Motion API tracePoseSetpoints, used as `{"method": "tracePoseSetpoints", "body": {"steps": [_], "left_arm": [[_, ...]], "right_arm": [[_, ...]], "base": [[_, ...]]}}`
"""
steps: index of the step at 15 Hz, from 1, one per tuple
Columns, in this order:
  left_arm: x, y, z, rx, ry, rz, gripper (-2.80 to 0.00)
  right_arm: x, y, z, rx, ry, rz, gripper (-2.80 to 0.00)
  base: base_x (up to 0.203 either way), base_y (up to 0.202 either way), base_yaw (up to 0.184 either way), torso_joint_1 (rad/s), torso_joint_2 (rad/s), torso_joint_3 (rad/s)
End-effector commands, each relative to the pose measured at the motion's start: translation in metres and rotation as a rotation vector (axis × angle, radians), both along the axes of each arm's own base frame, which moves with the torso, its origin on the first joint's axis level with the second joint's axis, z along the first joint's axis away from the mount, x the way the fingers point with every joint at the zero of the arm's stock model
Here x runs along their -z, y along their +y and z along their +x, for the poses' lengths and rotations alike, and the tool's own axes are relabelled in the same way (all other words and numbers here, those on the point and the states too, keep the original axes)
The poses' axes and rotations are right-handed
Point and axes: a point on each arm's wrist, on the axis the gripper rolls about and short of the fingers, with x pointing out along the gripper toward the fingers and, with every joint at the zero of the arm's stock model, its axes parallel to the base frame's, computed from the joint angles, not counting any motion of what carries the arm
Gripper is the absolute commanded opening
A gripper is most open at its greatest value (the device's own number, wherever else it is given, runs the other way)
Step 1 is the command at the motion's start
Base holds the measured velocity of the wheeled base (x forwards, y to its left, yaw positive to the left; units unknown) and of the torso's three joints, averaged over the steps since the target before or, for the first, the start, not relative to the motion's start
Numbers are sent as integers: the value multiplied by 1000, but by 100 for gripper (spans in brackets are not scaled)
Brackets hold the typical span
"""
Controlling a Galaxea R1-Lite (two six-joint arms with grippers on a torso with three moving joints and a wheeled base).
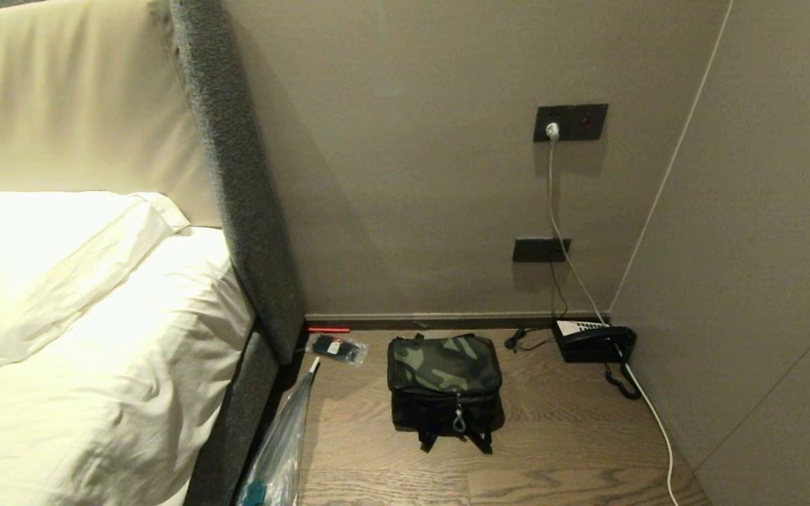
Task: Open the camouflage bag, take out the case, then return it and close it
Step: Open the top of the storage box
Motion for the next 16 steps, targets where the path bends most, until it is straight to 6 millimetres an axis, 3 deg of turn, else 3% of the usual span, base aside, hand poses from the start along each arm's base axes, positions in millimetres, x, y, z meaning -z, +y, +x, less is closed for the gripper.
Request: {"method": "tracePoseSetpoints", "body": {"steps": [1, 16], "left_arm": [[0, 0, 0, -2, 0, -1, -280], [0, 0, 0, -2, -3, -2, -280]], "right_arm": [[11, 0, 3, 0, 39, 1, -280], [11, 0, 3, 0, 39, 1, -280]], "base": [[0, 0, 0, 0, 0, 0], [0, 0, 0, 1, 2, -161]]}}
